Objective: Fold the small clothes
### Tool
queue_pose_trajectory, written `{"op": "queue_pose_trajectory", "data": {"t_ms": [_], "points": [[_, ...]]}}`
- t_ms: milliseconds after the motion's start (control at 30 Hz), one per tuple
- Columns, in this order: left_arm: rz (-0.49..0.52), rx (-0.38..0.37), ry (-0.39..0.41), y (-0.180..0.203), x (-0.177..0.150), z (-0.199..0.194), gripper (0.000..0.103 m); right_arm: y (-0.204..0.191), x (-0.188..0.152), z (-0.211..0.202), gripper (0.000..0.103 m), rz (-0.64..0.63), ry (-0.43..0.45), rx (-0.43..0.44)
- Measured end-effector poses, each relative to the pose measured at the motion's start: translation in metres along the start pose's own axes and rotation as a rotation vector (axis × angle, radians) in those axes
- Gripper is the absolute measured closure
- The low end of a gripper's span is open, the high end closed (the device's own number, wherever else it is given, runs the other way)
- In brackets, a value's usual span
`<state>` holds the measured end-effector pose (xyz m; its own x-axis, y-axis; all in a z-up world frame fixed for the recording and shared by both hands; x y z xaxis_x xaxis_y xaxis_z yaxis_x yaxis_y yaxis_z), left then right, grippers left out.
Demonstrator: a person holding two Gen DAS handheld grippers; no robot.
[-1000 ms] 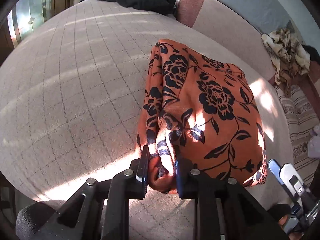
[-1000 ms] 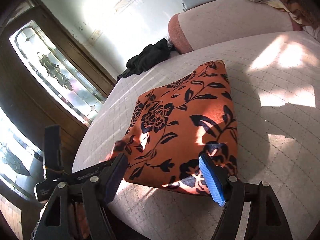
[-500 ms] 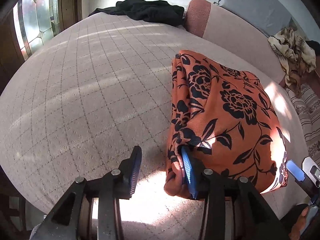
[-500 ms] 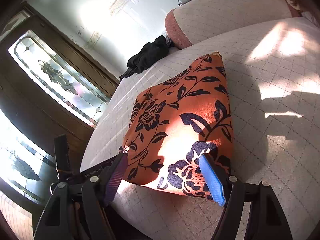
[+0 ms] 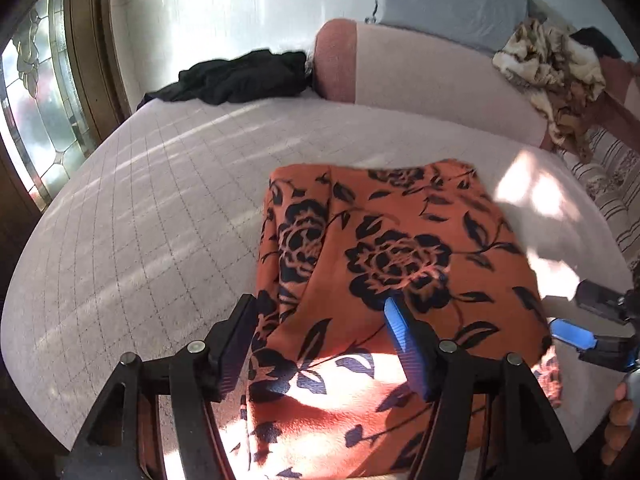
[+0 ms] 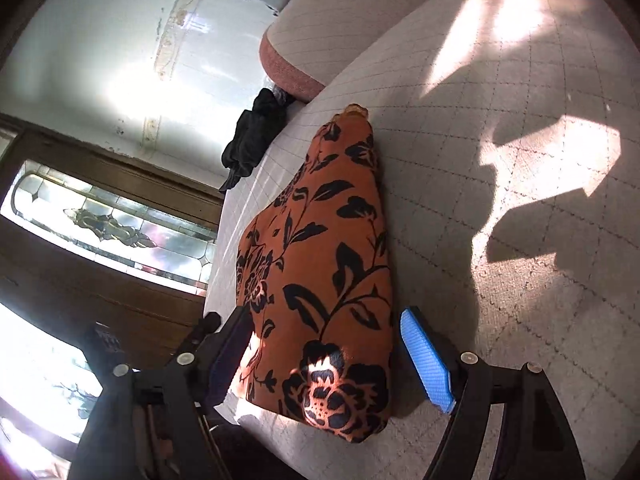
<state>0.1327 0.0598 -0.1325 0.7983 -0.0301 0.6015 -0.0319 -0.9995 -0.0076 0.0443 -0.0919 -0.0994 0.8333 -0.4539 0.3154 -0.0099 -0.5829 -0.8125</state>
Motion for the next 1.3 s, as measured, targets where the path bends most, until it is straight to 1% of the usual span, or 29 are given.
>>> {"op": "queue_pose_trajectory", "data": {"t_ms": [33, 100, 133, 167, 200, 233, 300, 333, 367, 400, 433, 500, 533, 600, 667, 733, 767, 800, 833, 900, 933, 967, 1000, 1033, 1100, 1167, 1200, 1233, 1300], "points": [[-0.018, 0.000, -0.031, -0.004, -0.006, 0.011, 0.040, 0.005, 0.003, 0.010, 0.023, 0.037, -0.038, 0.021], [-0.069, -0.032, -0.016, -0.012, -0.010, 0.014, 0.038, 0.009, 0.005, 0.028, 0.023, 0.078, -0.097, 0.024], [-0.068, -0.032, -0.017, -0.012, -0.010, 0.014, 0.038, 0.005, 0.001, 0.040, 0.026, 0.064, -0.157, 0.043], [-0.061, -0.030, -0.014, -0.012, -0.009, 0.014, 0.038, 0.002, -0.002, 0.047, 0.033, 0.017, -0.177, -0.006], [-0.058, -0.035, -0.014, -0.013, -0.009, 0.014, 0.038, -0.003, -0.003, 0.049, 0.061, -0.033, -0.178, -0.059], [-0.067, -0.047, -0.013, -0.015, -0.010, 0.015, 0.038, -0.010, -0.004, 0.045, 0.070, -0.060, -0.158, -0.067], [-0.089, -0.053, -0.011, -0.019, -0.012, 0.018, 0.038, -0.033, -0.006, 0.029, 0.073, -0.170, -0.080, -0.115], [-0.094, -0.051, -0.012, -0.020, -0.013, 0.020, 0.038, -0.034, -0.010, 0.030, 0.072, -0.219, -0.066, -0.161], [-0.096, -0.064, -0.016, -0.016, -0.014, 0.022, 0.038, -0.020, -0.015, 0.041, 0.072, -0.218, -0.106, -0.220], [-0.095, -0.061, -0.013, -0.016, -0.014, 0.022, 0.038, 0.000, -0.019, 0.052, 0.070, -0.163, -0.151, -0.247], [-0.089, -0.059, -0.007, -0.017, -0.014, 0.021, 0.038, 0.007, -0.016, 0.049, 0.065, -0.101, -0.136, -0.186], [-0.093, -0.060, -0.005, -0.019, -0.014, 0.021, 0.038, -0.002, -0.009, 0.033, 0.060, -0.074, -0.107, -0.099], [-0.102, -0.067, -0.007, -0.019, -0.014, 0.021, 0.038, -0.007, -0.003, 0.024, 0.045, -0.074, -0.075, -0.069], [-0.114, -0.070, -0.008, -0.019, -0.015, 0.020, 0.038, -0.014, 0.014, 0.008, 0.027, -0.074, -0.004, -0.018], [-0.103, -0.064, -0.003, -0.019, -0.016, 0.020, 0.037, -0.010, 0.033, 0.011, 0.026, -0.033, 0.017, -0.005], [-0.100, -0.064, -0.002, -0.019, -0.016, 0.020, 0.036, 0.004, 0.044, 0.038, 0.026, 0.063, -0.047, 0.008], [-0.103, -0.068, -0.005, -0.019, -0.016, 0.021, 0.036, 0.008, 0.043, 0.057, 0.027, 0.095, -0.108, 0.016], [-0.111, -0.072, -0.008, -0.021, -0.017, 0.022, 0.036, 0.007, 0.041, 0.071, 0.040, 0.092, -0.154, 0.005], [-0.116, -0.076, -0.010, -0.023, -0.016, 0.022, 0.036, -0.001, 0.039, 0.074, 0.064, 0.022, -0.157, -0.041], [-0.124, -0.080, -0.012, -0.024, -0.017, 0.024, 0.033, -0.027, 0.035, 0.064, 0.072, -0.144, -0.095, -0.108], [-0.123, -0.080, -0.012, -0.024, -0.017, 0.023, 0.033, -0.032, 0.033, 0.060, 0.073, -0.192, -0.074, -0.138], [-0.120, -0.086, -0.014, -0.022, -0.017, 0.023, 0.033, -0.028, 0.029, 0.062, 0.073, -0.228, -0.075, -0.203], [-0.115, -0.085, -0.014, -0.022, -0.018, 0.024, 0.033, -0.014, 0.025, 0.071, 0.073, -0.247, -0.107, -0.281], [-0.110, -0.075, -0.007, -0.022, -0.017, 0.023, 0.033, -0.006, 0.024, 0.073, 0.070, -0.228, -0.105, -0.285], [-0.110, -0.072, -0.004, -0.024, -0.018, 0.022, 0.033, -0.010, 0.030, 0.066, 0.064, -0.165, -0.088, -0.192], [-0.124, -0.084, -0.013, -0.025, -0.019, 0.023, 0.033, -0.015, 0.038, 0.056, 0.051, -0.133, -0.050, -0.156], [-0.127, -0.086, -0.015, -0.025, -0.019, 0.023, 0.033, -0.016, 0.045, 0.053, 0.038, -0.128, -0.023, -0.153], [-0.126, -0.083, -0.014, -0.025, -0.019, 0.023, 0.033, -0.015, 0.053, 0.052, 0.029, -0.119, 0.006, -0.152], [-0.122, -0.082, -0.012, -0.024, -0.019, 0.023, 0.033, -0.009, 0.069, 0.059, 0.028, -0.055, 0.017, -0.134]]}}
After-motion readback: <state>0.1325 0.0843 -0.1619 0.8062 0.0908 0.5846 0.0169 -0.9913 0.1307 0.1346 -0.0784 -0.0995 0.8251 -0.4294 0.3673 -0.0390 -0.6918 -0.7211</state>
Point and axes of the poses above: each gripper's, at about its wrist camera, not at the fingertips, and z roughly the way its jaws point, y to its right, x to its top, the point moved 6 cm from there along z, roughly the way its jaws point, and after that the axes turned 1 degree about x, right-handed, at the moved point
